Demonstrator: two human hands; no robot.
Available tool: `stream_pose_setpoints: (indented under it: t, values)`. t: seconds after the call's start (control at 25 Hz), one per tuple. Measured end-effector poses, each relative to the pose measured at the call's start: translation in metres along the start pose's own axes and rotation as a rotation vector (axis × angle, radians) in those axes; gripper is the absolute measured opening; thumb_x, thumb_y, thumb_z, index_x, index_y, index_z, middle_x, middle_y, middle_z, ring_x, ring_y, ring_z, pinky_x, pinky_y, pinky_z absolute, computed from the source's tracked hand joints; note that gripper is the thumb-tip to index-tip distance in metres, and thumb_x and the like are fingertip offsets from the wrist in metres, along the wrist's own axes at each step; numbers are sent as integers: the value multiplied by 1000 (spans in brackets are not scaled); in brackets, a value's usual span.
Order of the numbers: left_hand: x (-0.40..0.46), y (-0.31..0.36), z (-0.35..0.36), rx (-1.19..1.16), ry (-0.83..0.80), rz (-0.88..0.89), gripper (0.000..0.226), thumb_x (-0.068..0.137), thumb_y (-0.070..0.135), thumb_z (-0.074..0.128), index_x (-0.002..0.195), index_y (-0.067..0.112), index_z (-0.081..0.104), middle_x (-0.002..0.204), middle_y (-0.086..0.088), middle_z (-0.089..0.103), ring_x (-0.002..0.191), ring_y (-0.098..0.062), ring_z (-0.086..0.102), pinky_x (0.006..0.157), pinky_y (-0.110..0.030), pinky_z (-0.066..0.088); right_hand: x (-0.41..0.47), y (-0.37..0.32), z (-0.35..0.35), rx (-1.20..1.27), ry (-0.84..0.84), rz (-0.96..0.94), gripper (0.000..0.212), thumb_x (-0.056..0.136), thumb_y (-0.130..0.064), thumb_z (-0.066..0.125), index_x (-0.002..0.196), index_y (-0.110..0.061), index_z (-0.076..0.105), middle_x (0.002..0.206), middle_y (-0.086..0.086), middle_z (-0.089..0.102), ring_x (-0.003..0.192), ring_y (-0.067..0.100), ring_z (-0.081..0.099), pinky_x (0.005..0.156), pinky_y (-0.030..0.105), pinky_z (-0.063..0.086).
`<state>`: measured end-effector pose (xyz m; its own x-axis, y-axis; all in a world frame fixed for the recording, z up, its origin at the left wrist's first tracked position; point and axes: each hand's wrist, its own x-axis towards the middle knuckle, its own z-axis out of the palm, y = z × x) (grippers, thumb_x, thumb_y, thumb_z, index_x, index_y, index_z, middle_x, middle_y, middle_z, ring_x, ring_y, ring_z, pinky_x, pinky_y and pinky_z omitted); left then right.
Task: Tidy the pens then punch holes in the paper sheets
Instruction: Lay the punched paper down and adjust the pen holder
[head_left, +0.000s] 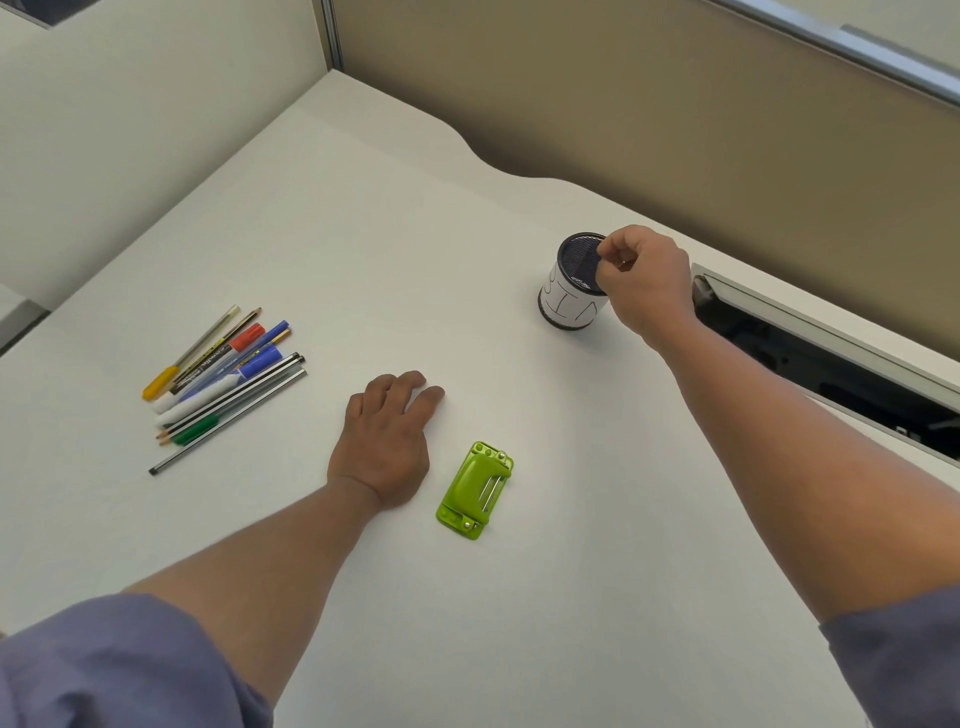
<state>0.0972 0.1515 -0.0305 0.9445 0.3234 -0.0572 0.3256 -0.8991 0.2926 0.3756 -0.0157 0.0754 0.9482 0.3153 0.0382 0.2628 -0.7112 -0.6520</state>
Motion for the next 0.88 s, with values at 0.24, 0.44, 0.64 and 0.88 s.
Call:
stream_pose_setpoints:
  t: [0.24, 0.44, 0.64, 0.88]
  values:
    - [0, 1, 0, -7, 13, 3, 55, 82, 6, 55, 135, 19, 59, 145, -7, 52, 131, -37, 43, 99, -46, 34, -5, 3, 0, 19, 51, -44, 25, 78, -14, 57, 93, -32, 68, 80, -16, 66, 73, 5, 59, 74, 27, 52]
    - [1, 0, 1, -9, 19, 6, 57, 80, 13, 43, 134, 20, 60, 144, -6, 52, 129, -36, 44, 97, -45, 33, -17, 0, 3, 24, 187, -149, 29, 78, -12, 56, 100, -23, 70, 89, -7, 65, 85, 18, 59, 77, 29, 47]
    - [1, -1, 4, -4, 30, 13, 55, 82, 9, 51, 134, 21, 58, 144, -5, 51, 128, -34, 42, 97, -44, 31, -68, -5, 21, 130, 76, -234, 24, 84, -8, 62, 103, -17, 74, 93, -7, 68, 81, 17, 62, 78, 26, 50]
    - [3, -2, 6, -22, 78, 25, 57, 78, 13, 44, 132, 20, 61, 140, -5, 54, 125, -34, 44, 97, -44, 33, -153, 8, 42, 59, -599, -236, 44, 82, -1, 68, 119, -23, 71, 118, -6, 66, 100, 12, 60, 84, 10, 42]
